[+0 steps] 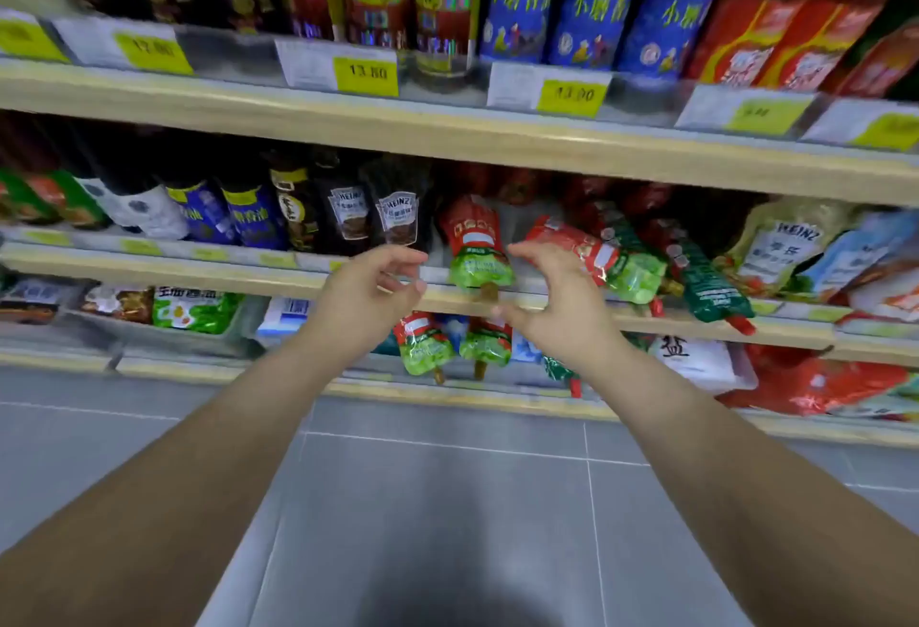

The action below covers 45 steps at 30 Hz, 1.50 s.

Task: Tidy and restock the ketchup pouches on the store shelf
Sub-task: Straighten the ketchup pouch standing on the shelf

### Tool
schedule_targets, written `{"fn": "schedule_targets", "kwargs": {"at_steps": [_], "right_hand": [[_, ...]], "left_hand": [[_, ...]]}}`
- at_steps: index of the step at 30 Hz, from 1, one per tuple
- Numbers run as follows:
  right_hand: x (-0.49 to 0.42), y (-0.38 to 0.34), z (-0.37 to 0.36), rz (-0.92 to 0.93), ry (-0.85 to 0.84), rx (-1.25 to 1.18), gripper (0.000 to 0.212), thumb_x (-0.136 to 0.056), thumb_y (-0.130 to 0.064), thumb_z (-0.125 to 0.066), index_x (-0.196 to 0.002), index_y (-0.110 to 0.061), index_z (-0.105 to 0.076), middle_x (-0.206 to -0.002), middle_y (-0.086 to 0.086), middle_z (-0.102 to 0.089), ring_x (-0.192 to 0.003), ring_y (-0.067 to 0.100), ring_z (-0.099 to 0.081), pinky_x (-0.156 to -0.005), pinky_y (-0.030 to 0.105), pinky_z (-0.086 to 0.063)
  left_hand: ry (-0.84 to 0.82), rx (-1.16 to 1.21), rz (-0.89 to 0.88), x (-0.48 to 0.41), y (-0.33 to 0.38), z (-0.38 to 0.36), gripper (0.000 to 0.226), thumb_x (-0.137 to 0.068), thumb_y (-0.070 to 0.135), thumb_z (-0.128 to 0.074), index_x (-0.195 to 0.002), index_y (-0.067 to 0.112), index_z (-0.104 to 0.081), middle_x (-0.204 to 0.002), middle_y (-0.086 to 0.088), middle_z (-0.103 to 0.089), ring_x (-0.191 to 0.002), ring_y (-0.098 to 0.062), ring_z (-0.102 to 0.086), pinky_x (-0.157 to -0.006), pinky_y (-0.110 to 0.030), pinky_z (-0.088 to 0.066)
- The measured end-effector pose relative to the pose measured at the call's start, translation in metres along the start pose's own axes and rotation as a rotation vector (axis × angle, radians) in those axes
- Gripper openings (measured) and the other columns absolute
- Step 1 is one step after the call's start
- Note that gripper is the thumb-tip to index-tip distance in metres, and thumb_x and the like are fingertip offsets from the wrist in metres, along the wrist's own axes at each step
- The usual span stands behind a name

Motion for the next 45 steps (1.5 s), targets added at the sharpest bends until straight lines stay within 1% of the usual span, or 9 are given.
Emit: {"fn": "schedule_targets", "kwargs": {"at_steps": [5,10,17,23,27,33,41,43,45], "right_hand": [[-0.018,0.051,-0.059,0.220,0.017,0.191,0.064,-0.074,-0.015,-0.076,-0.132,-0.014,-0.051,-0.137,0.011,-0.047,-0.127,0.029,-0.039,-0.107,0.032,-0.024],[-0.030,0.074,-0.084,0.349,0.236,0.213,0.040,-0.078,-0.002,-0.068,-0.117,-0.010,-0.063,-0.118,0.010,-0.063,-0.111,0.030,-0.053,-0.098,0.044,-0.041],[-0.027,0.067,-0.076,0.448,0.380,0.126,0.026,-0.084,-0.004,-0.065,-0.110,-0.007,-0.065,-0.102,0.008,-0.067,-0.098,0.025,-0.055,-0.090,0.026,-0.037],[-0.038,0.048,-0.055,0.438,0.519,-0.048,0.025,-0.087,-0.013,-0.062,-0.111,-0.017,-0.065,-0.100,-0.009,-0.061,-0.100,0.010,-0.049,-0.087,0.009,-0.032],[-0.047,0.057,-0.051,0.388,0.577,-0.078,0.047,-0.086,-0.023,-0.066,-0.129,-0.029,-0.049,-0.115,-0.013,-0.051,-0.110,0.003,-0.044,-0.094,0.008,-0.030],[-0.050,0.085,-0.070,0.383,0.437,0.044,0.099,-0.082,-0.014,-0.071,-0.148,-0.038,-0.001,-0.136,0.006,-0.046,-0.121,0.008,-0.040,-0.097,0.020,-0.034],[-0.072,0.082,-0.084,0.304,0.390,0.023,0.104,-0.084,-0.015,-0.069,-0.142,-0.049,0.011,-0.115,0.008,-0.060,-0.092,0.020,-0.062,-0.074,0.037,-0.055],[-0.076,0.083,-0.083,0.271,0.384,0.051,0.103,-0.084,-0.019,-0.069,-0.143,-0.048,0.010,-0.117,0.008,-0.060,-0.090,0.021,-0.063,-0.071,0.033,-0.053],[-0.080,0.082,-0.082,0.249,0.385,0.132,0.103,-0.083,-0.024,-0.071,-0.144,-0.044,0.010,-0.118,0.009,-0.061,-0.083,0.022,-0.065,-0.064,0.029,-0.048]], "left_hand": [[0.062,0.048,-0.065,-0.019,-0.052,-0.040,0.023,-0.086,0.018,-0.065,-0.105,0.031,-0.064,-0.097,0.011,-0.065,-0.086,-0.009,-0.061,-0.080,-0.028,-0.053],[0.105,0.039,-0.159,-0.032,-0.076,-0.061,0.030,-0.085,0.016,-0.066,-0.107,0.035,-0.061,-0.106,0.015,-0.063,-0.090,-0.009,-0.061,-0.084,-0.034,-0.053],[0.153,-0.032,-0.390,-0.055,-0.069,-0.082,0.053,-0.078,0.020,-0.074,-0.122,0.040,-0.053,-0.122,0.013,-0.057,-0.107,0.004,-0.052,-0.092,-0.009,-0.039],[0.207,-0.002,-0.477,-0.079,-0.044,-0.096,0.023,-0.083,0.020,-0.066,-0.106,0.025,-0.065,-0.106,0.007,-0.063,-0.101,-0.004,-0.058,-0.088,-0.018,-0.044],[0.249,0.052,-0.481,-0.087,-0.035,-0.099,0.012,-0.086,0.024,-0.064,-0.096,0.031,-0.062,-0.098,0.010,-0.062,-0.091,0.001,-0.057,-0.078,-0.015,-0.045],[0.296,0.151,-0.418,-0.097,-0.024,-0.096,0.018,-0.088,0.040,-0.059,-0.106,0.034,-0.059,-0.096,0.014,-0.066,-0.091,-0.001,-0.062,-0.080,-0.035,-0.055],[0.296,0.150,-0.371,-0.102,-0.035,-0.099,0.047,-0.089,0.026,-0.061,-0.133,0.029,-0.043,-0.115,0.006,-0.063,-0.100,-0.004,-0.061,-0.087,-0.027,-0.053],[0.333,-0.003,-0.434,-0.090,-0.056,-0.096,0.053,-0.087,0.027,-0.063,-0.134,0.033,-0.042,-0.120,0.013,-0.057,-0.106,0.001,-0.054,-0.088,-0.014,-0.044],[0.424,-0.267,-0.504,-0.079,-0.080,-0.090,0.046,-0.085,0.031,-0.065,-0.128,0.031,-0.050,-0.117,0.010,-0.059,-0.108,-0.008,-0.051,-0.089,-0.022,-0.040]]}}
Point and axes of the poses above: each hand's wrist, its own x-axis away from the middle knuckle, its own z-axis out of the back of the hand, y = z × x, the point moved 1 cm from there along -x, towards the middle knuckle
